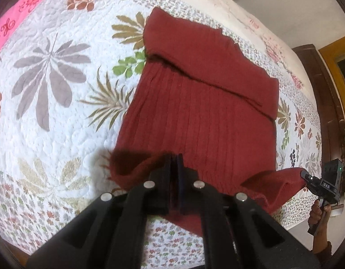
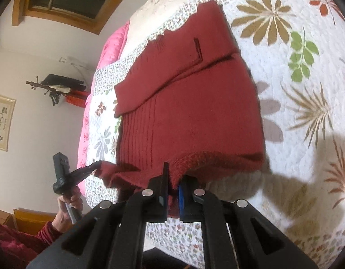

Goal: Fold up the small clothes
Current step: 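Lift the hem with both tools and fold it toward the collar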

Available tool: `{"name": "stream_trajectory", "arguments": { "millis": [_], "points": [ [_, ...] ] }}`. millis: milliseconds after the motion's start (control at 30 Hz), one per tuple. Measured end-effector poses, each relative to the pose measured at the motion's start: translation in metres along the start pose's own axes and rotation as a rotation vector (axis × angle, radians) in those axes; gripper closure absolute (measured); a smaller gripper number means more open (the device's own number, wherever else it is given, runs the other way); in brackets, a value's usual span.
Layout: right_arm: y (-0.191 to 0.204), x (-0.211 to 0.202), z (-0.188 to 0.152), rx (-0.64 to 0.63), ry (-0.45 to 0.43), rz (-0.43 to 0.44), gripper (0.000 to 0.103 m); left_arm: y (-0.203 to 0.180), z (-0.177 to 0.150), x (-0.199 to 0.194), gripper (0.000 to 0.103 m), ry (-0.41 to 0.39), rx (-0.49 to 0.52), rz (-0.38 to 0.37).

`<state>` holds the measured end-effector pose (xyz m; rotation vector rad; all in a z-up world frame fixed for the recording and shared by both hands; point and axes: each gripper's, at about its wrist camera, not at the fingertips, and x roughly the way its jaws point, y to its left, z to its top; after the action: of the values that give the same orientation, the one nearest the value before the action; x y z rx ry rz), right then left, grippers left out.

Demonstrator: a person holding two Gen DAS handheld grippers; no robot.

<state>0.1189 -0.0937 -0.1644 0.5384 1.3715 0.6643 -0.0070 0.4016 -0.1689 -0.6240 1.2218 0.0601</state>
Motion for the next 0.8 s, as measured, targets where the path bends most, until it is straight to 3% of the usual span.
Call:
{"name": "stream_trajectory", "arguments": {
  "millis": [300,400,500,600,667,700,800],
  "points": [
    [-0.027,0.025,-0.061,0.061,0.148,-0.111,0.097,0.019,-0.041,0.040,0.099,0.146,0.025,0.046],
    [-0.038,0.027,-0.067,0.088,0.167,-0.140,0.097,0.028,-0.045,0.046,0.098,0.172,0.015,0.051],
    [-0.042,0.028,-0.068,0.087,0.183,-0.155,0.097,0.034,-0.046,0.051,0.091,0.200,-0.010,0.024],
    [-0.044,0.033,-0.068,0.082,0.200,-0.177,0.097,0.036,-0.043,0.048,0.075,0.184,-0.034,-0.005],
    [-0.043,0.039,-0.068,0.082,0.207,-0.181,0.097,0.037,-0.041,0.046,0.048,0.175,-0.056,-0.037],
    [-0.043,0.040,-0.068,0.080,0.211,-0.182,0.097,0.038,-0.039,0.048,0.042,0.178,-0.066,-0.044],
    [-0.040,0.047,-0.068,0.075,0.222,-0.187,0.097,0.041,-0.035,0.061,0.035,0.213,-0.089,-0.051]
  ]
}}
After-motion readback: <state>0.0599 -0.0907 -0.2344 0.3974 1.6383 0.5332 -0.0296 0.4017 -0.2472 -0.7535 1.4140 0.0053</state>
